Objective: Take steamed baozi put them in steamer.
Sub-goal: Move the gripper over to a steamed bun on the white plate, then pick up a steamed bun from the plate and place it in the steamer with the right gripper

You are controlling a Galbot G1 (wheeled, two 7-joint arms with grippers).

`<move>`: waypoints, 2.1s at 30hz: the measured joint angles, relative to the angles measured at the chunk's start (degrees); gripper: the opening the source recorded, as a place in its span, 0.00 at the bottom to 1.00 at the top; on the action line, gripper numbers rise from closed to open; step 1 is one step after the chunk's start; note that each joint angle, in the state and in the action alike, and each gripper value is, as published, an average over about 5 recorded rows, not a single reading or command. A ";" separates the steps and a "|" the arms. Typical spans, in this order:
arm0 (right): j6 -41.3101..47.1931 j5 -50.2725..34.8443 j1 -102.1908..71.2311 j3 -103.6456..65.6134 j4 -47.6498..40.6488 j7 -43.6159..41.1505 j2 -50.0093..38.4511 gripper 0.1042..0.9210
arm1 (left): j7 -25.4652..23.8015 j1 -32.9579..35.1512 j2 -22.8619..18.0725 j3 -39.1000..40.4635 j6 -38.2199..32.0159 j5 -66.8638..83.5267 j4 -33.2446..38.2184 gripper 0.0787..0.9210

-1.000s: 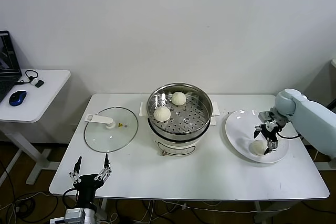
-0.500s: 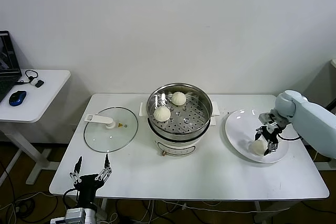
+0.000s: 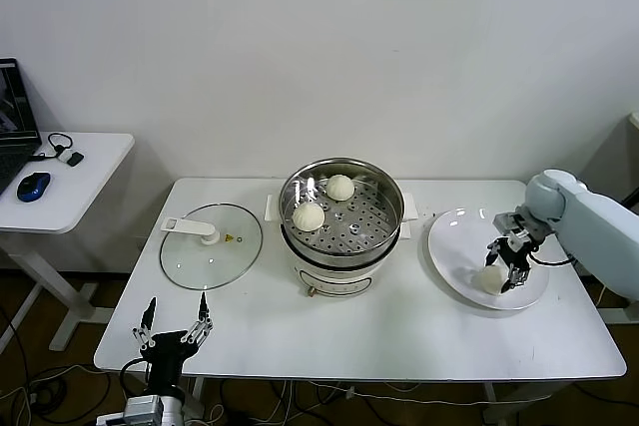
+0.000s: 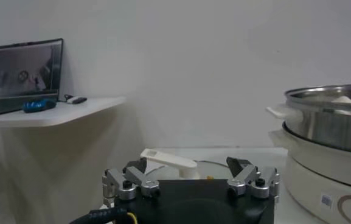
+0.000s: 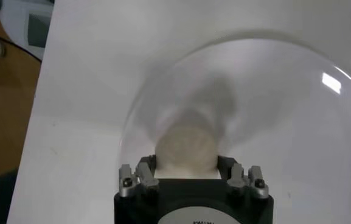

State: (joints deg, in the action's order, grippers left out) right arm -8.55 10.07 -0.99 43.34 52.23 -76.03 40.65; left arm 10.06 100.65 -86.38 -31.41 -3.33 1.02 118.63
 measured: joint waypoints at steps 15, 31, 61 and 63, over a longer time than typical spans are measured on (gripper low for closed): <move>-4.18 -5.26 13.49 8.73 7.08 -2.48 -1.44 0.68 | 0.13 0.00 -0.11 0.77 0.25 -0.97 -0.12 0.88; -8.17 -12.63 34.86 21.70 17.79 -3.61 3.63 0.68 | 0.20 0.63 -0.36 0.87 0.27 -1.78 0.61 0.88; -14.59 -2.19 31.07 20.85 21.93 -1.60 22.85 0.68 | 0.37 0.07 -0.45 0.16 0.93 -1.92 0.93 0.88; -14.91 -1.61 30.27 20.85 21.65 -1.56 23.86 0.68 | 0.37 0.06 -0.53 0.10 0.95 -1.92 0.83 0.88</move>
State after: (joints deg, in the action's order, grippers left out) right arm -23.46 8.46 29.28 64.19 73.88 -77.59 64.50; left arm 10.43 100.71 -86.91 -31.31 -2.38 -0.90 119.46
